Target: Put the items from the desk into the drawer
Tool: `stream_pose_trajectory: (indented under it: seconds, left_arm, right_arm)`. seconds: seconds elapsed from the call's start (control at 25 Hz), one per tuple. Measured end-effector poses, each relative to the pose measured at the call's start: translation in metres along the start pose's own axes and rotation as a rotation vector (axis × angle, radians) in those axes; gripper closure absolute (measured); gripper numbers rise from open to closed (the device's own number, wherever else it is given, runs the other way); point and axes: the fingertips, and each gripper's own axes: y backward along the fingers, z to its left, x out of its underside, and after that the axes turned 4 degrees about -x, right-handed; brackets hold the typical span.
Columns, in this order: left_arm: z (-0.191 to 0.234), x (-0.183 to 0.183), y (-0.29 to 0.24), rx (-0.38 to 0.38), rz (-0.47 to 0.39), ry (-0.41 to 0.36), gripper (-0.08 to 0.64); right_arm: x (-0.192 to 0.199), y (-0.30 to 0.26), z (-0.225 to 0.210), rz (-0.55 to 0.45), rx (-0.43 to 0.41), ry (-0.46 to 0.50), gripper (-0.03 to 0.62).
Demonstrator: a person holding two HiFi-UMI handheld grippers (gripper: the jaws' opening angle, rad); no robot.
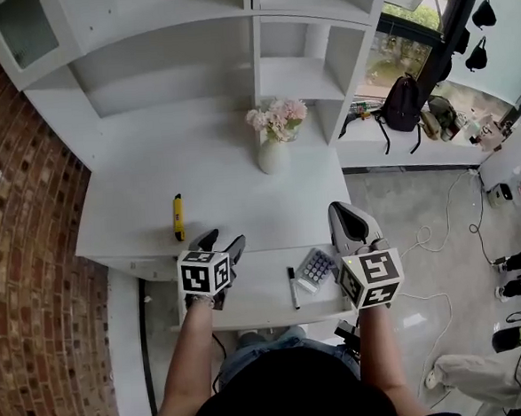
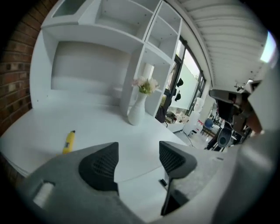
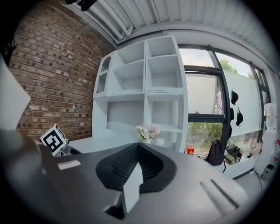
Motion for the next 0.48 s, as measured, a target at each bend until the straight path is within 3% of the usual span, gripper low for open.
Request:
stream_pose_trajectory:
  seconds: [0.24,0.48]
  left_arm:
    - [0.035,-0.077,0.052,-0.097,-0.234,-0.035,0.264]
    - [0.068,-0.129,0.112,-0.219,-0.444,-0.098,0.264]
  right_arm:
    - [-0.037,-0.003,0.004,-0.080,-0.017,0.028,0.583]
    - [-0.064,-0.004,0.012,-0.149,-0.043,0.028,0.583]
